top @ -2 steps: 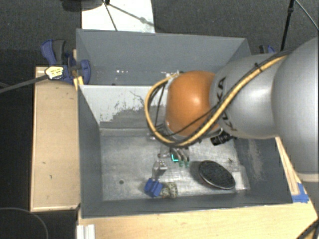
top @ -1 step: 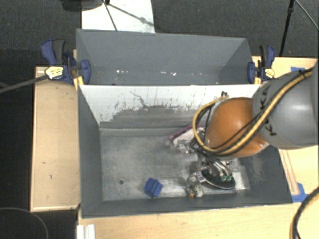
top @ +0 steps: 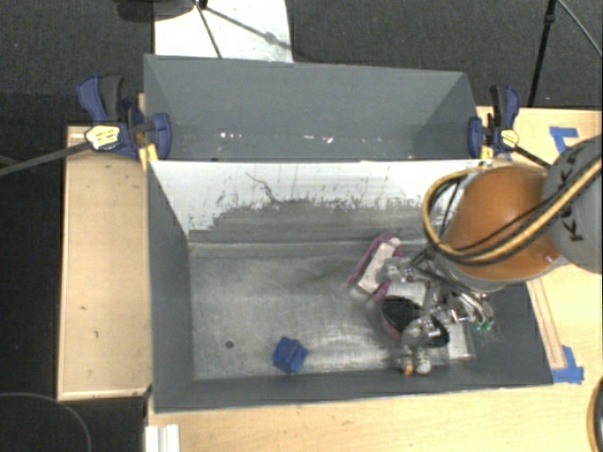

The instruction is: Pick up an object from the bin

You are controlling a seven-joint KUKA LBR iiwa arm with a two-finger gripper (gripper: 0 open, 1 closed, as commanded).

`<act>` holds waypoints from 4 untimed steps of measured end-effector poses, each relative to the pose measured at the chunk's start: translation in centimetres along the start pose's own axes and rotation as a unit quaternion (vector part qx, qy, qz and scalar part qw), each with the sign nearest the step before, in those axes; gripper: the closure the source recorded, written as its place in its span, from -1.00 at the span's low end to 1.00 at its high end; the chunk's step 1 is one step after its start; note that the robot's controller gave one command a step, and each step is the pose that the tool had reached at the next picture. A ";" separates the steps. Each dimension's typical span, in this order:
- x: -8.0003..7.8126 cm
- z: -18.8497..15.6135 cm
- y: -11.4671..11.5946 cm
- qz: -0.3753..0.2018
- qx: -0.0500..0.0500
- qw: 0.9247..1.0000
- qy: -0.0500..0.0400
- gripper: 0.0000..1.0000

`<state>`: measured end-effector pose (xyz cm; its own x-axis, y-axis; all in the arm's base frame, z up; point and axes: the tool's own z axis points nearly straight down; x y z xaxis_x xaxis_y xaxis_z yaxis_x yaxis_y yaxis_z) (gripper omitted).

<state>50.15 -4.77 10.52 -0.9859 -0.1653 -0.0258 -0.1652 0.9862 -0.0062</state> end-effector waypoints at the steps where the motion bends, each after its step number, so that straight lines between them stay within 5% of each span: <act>1: 1.5 -0.1 -1.4 0.102 -0.001 0.995 -0.009 -1.00; 2: 0.0 3.2 -2.0 0.173 -0.001 0.985 0.007 -1.00; 3: -0.1 3.1 -2.1 0.174 -0.001 0.985 0.009 -1.00; 4: 0.0 3.2 -2.0 0.175 -0.001 0.985 0.012 1.00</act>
Offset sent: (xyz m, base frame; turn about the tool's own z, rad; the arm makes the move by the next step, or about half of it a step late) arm -0.0242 -0.0181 -0.0052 0.2040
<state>50.60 -6.74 7.35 -0.9829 0.1842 -0.0029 0.1842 0.9829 0.0015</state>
